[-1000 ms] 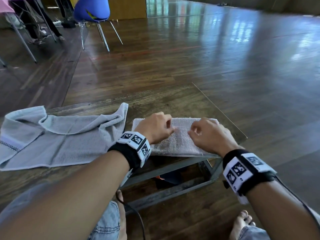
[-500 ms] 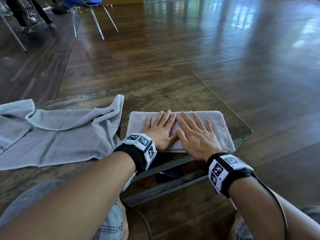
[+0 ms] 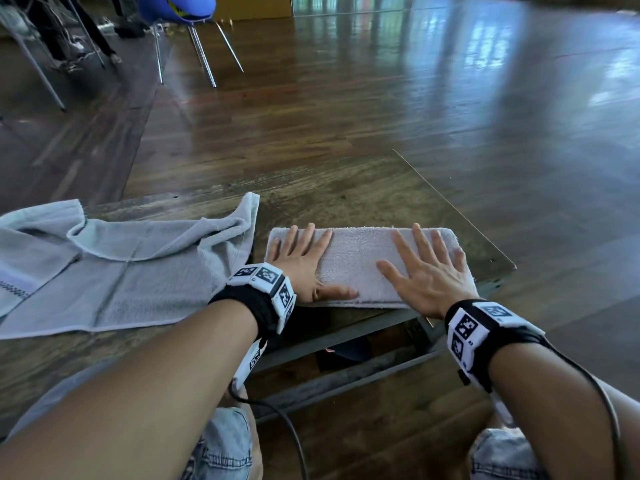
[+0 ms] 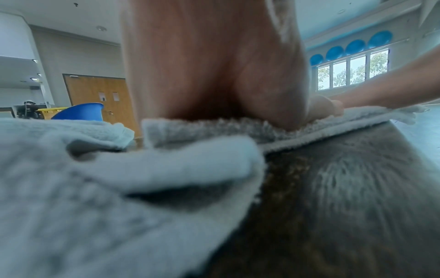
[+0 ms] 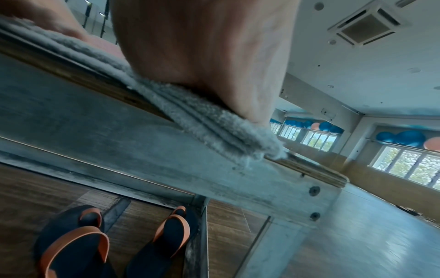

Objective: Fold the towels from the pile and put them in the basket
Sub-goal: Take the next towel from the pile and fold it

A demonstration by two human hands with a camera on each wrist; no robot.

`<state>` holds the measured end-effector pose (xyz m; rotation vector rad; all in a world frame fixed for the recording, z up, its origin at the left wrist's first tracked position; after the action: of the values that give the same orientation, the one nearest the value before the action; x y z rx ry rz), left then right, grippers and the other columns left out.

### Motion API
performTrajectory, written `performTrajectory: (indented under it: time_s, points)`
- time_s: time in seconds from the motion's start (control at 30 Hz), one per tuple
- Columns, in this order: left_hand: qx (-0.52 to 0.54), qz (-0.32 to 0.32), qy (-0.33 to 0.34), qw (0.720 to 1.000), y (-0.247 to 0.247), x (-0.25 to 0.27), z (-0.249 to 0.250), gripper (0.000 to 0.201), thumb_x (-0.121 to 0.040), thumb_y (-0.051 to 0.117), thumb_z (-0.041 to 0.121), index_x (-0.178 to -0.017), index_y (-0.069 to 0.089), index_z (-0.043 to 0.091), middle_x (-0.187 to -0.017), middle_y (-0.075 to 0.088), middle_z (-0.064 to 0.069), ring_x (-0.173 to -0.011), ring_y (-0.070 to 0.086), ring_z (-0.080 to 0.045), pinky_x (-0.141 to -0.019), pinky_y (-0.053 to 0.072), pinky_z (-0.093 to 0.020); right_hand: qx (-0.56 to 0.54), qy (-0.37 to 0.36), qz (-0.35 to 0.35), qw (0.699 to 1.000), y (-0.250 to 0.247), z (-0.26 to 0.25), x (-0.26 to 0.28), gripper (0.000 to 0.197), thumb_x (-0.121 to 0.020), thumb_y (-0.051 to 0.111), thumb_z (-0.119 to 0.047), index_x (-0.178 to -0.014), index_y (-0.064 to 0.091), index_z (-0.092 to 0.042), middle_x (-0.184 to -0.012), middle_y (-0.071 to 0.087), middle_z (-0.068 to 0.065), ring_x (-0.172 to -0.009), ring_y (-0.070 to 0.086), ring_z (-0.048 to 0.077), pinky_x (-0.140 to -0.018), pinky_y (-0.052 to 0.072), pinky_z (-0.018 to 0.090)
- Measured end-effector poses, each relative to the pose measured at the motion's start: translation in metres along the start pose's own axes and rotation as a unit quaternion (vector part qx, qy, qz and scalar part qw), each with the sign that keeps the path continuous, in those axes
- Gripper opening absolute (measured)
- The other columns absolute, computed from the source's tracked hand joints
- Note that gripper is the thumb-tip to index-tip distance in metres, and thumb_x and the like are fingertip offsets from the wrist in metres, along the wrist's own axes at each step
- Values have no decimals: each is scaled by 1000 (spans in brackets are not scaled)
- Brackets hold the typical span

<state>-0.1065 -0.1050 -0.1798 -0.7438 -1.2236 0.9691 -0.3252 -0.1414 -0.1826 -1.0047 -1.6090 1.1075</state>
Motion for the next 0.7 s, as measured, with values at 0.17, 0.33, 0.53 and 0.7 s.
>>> performTrajectory:
  time_s: [0.17,0.33,0.53,0.7]
  points:
    - [-43,-25,-21,999,-2,4,-19,137,-50,45,102,-145,-33,43,-157,-39,7,-146,-34,-22,-119,-11,-57,-15,72,-74,995,-5,26,1,90,-80,9,-91,-153,-22,-47,-162,-31,-16,-152,-25,19,-120,-7,63]
    - [-66,-36,-32,997,-4,4,-28,141,-44,43,104,-144,-35,42,-157,-39,4,-147,-32,-24,-118,-7,-60,26,84,-124,988,-14,29,2,94,-77,7,-94,-151,-26,-45,-161,-31,-17,-154,-18,19,-120,-2,65]
    - [-47,-23,-41,998,-9,-3,-23,135,-51,41,102,-151,-23,39,-163,-25,4,-151,-22,-25,-116,-4,-63,68,78,-89,991,-23,19,3,84,-89,10,-83,-156,-18,-41,-166,-21,-9,-154,-18,24,-120,-2,63]
    - [-31,73,-44,996,-42,-9,-21,101,-71,33,92,-151,26,30,-156,24,-3,-144,21,-27,-114,11,-60,51,7,2,999,-44,-29,6,83,-94,46,-61,-158,1,-34,-164,15,12,-149,14,34,-113,28,58]
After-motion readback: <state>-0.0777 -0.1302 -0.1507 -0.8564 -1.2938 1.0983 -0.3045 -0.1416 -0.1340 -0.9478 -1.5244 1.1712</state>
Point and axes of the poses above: each hand's wrist, its own x-axis away from the middle knuckle, its own y-axis out of the palm, z = x × y, the point moved 7 cm from there along -x, towards the middle knuckle
